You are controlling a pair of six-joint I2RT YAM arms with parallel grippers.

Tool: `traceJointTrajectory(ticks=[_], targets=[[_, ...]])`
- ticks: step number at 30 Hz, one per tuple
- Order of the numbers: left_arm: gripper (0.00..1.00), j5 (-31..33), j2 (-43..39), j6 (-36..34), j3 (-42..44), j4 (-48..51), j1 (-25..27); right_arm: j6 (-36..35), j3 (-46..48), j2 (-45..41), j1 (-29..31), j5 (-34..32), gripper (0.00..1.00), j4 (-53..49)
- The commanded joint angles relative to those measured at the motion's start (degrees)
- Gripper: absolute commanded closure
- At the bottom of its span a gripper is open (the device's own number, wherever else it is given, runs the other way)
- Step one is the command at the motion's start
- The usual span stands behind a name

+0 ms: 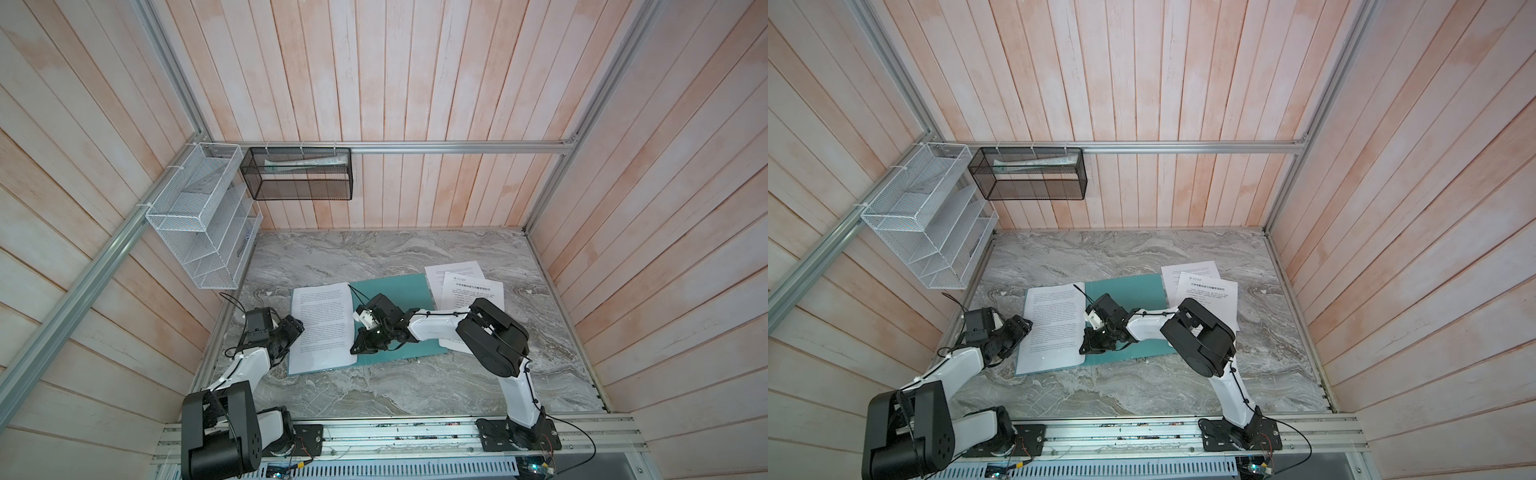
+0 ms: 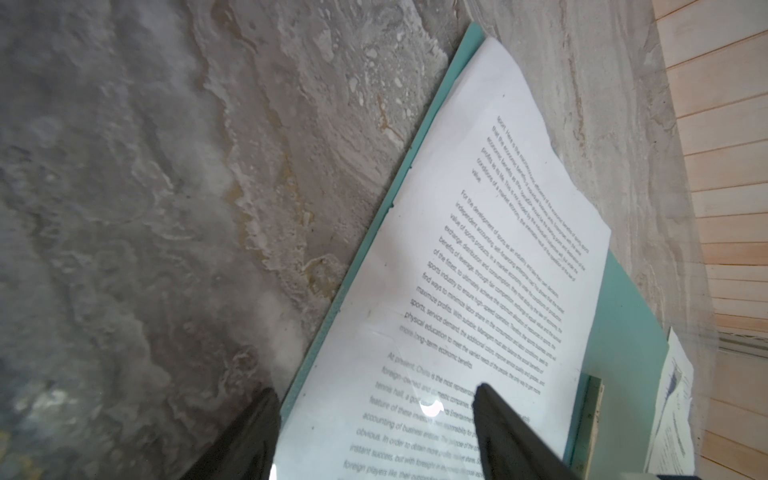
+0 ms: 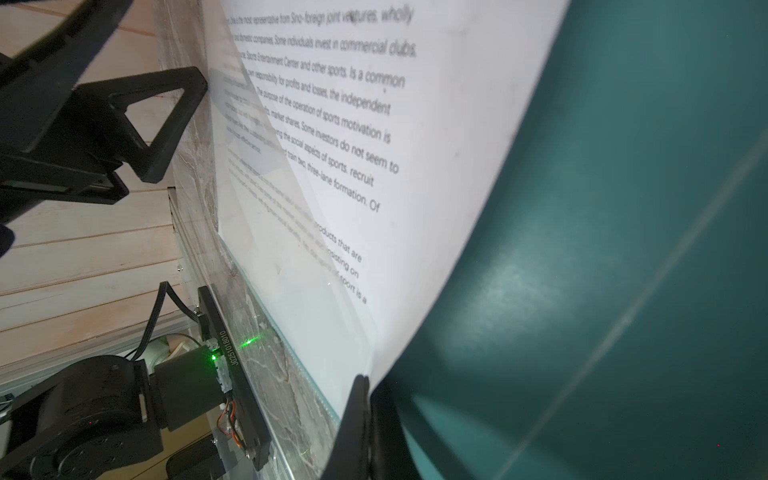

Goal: Put the files into the folder

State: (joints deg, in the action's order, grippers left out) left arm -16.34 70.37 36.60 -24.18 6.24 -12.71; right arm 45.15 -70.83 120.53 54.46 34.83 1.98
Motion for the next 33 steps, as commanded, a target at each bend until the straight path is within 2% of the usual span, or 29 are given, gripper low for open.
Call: traceJointTrajectory(ticks=[1, 4, 6, 7, 13, 19, 24, 29, 33], targets=[[0.25, -0.6, 0.3, -0.4, 1.0, 2.7, 0.7, 0.3, -0.5, 2.2, 0.9, 0.1, 1.00, -1.2], [0.25, -0.5, 0.2, -0.4, 1.0, 2.7, 0.8, 0.3, -0.4, 1.4, 0.6, -0.2, 1.00, -2.0], [0.25, -0.3, 0.0, -0.3, 1.0, 2.8, 0.8, -0.3, 0.8, -1.2, 0.0, -1.8, 0.81, -1.9], [0.25, -0.2, -0.2, -0.3, 1.0, 2.8, 0.8, -0.8, 1.0, -2.5, -0.2, -2.9, 0.74, -2.3], [0.25, 0.2, -2.1, -0.2, 1.5, 3.1, 0.8, -2.4, 2.5, -11.4, -2.0, -4.2, 0.52, -4.1], [0.23, 0.7, -5.8, -1.2, 1.5, 4.6, 0.7, -6.7, 2.2, -20.6, -4.0, -7.4, 0.39, -12.1], [0.22, 1.8, -9.4, -1.5, 0.1, 6.6, 0.7, -9.5, 3.4, -28.3, -8.9, -10.7, 0.26, -14.4], [0.22, 2.3, -10.3, -1.6, -4.0, 9.5, 0.7, -11.6, 5.1, -33.9, -15.6, -13.6, 0.26, -13.6], [0.22, 4.7, -10.4, -2.7, -10.4, 12.1, 2.9, -14.2, 5.6, -35.6, -22.5, -17.0, 0.37, -15.6]])
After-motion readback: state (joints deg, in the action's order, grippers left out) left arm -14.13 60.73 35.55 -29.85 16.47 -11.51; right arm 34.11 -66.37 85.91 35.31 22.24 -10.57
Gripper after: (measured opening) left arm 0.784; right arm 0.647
